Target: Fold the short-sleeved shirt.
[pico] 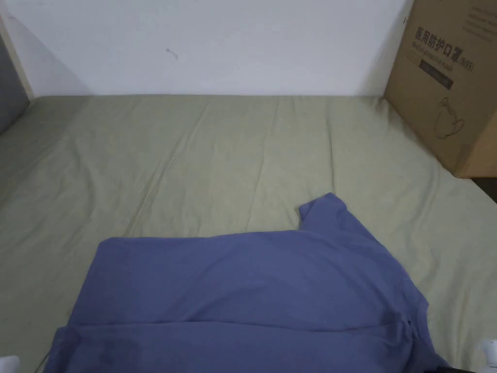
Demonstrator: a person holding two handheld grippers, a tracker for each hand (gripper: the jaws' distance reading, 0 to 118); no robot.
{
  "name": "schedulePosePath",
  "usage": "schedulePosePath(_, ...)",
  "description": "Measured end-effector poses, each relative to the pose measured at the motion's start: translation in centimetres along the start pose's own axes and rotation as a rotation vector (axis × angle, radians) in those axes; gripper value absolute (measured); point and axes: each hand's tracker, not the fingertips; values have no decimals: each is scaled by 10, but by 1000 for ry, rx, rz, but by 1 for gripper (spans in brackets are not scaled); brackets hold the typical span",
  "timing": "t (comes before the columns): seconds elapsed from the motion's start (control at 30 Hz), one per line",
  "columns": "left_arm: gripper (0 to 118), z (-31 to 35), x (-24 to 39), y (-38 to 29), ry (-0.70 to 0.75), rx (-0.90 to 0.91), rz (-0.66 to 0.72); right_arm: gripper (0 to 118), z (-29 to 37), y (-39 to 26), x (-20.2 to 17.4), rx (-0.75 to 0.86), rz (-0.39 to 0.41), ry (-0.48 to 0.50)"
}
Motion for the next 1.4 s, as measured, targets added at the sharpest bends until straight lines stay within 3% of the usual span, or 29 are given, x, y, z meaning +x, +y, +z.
schedulePosePath(0.1,75,24,7,15,31,91,-40,60,26,14,-15,98,154,-89)
schedulePosePath(0.17,69,35,14,27,8,151,-44,57,39,26,-26,152,199,-68)
schedulePosePath(0.2,55,38,18,34,-33,177,-47,51,44,33,-32,178,190,-50)
schedulePosePath(0.23,19,37,22,39,-61,196,-52,37,51,38,-47,204,150,-28)
schedulePosePath(0.27,19,31,27,44,-78,200,-55,29,51,45,-56,219,123,17)
schedulePosePath(0.3,9,20,31,49,-73,187,-49,29,48,50,-63,232,112,54)
schedulePosePath(0.33,0,10,35,53,-62,175,-43,5,42,55,-70,250,90,63)
schedulePosePath(0.47,0,-23,46,74,-144,113,-9,1,1,83,-96,145,88,87)
schedulePosePath(0.53,0,-31,54,88,-128,114,-35,1,-11,108,-104,131,88,166)
schedulePosePath(0.63,0,-40,59,112,-110,126,-59,6,-32,156,-120,200,157,54)
schedulePosePath(0.67,0,-43,59,121,-110,132,-50,19,-44,176,-122,214,167,33)
schedulePosePath(0.7,0,-47,58,126,-117,136,-35,43,-56,195,-123,198,170,38)
schedulePosePath(0.73,0,-50,58,131,-123,141,-23,78,-70,212,-124,171,160,39)
schedulePosePath(0.77,0,-53,57,136,-130,147,-12,86,-87,231,-121,110,157,41)
schedulePosePath(0.83,0,-60,55,141,-140,148,-6,86,-114,254,-124,63,151,27)
schedulePosePath(0.9,0,-66,54,146,-149,141,-14,86,-144,272,-126,15,207,-41)
schedulePosePath(0.93,0,-69,55,147,-144,135,-18,81,-156,275,-127,-6,231,-64)
schedulePosePath(0.97,0,-74,54,147,-134,124,-28,67,-169,277,-128,-34,270,-77)
schedulePosePath(1.03,0,-80,52,149,-121,113,-33,60,-184,273,-128,-87,268,-95)
schedulePosePath(1.07,1,-83,50,151,-116,103,-29,52,-180,272,-131,-49,265,-96)
schedulePosePath(1.1,13,-86,47,151,-115,97,-22,34,-172,271,-136,-41,278,-110)
schedulePosePath(1.13,37,-88,45,153,-117,96,-17,2,-168,270,-138,-23,333,-102)
schedulePosePath(1.17,57,-89,44,157,-123,97,-15,2,-164,267,-140,-22,387,-86)
schedulePosePath(1.23,92,-93,41,167,-127,100,-7,2,-163,269,-143,-35,354,-89)
schedulePosePath(1.33,98,-106,37,194,-110,122,5,2,-164,268,-140,-32,328,-82)
schedulePosePath(1.4,98,-123,31,217,-18,107,22,2,-162,268,-137,-34,305,-70)
